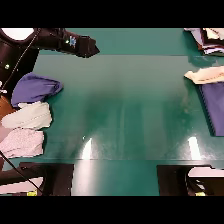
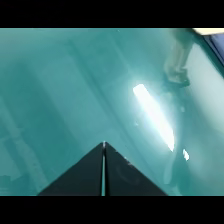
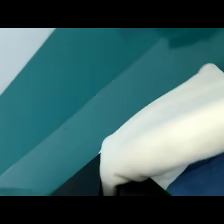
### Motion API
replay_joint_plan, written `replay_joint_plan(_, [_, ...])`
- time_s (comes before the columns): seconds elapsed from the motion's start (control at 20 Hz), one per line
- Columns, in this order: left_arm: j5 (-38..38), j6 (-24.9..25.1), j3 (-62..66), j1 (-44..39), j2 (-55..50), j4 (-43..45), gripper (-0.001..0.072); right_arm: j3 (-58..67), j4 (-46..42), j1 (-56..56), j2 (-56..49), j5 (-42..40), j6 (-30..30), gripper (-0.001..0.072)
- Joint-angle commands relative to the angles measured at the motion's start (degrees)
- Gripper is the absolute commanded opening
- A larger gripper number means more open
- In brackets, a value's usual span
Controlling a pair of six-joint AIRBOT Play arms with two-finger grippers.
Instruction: Fold the shirts.
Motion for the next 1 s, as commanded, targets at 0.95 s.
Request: replay_joint_plan(0.95, [-4.4,2.4,0.0,-0.1,0.0,0.1,0.0024,-15.5,-26.9,-14.5,19.6,18.6,2.9,0.0175])
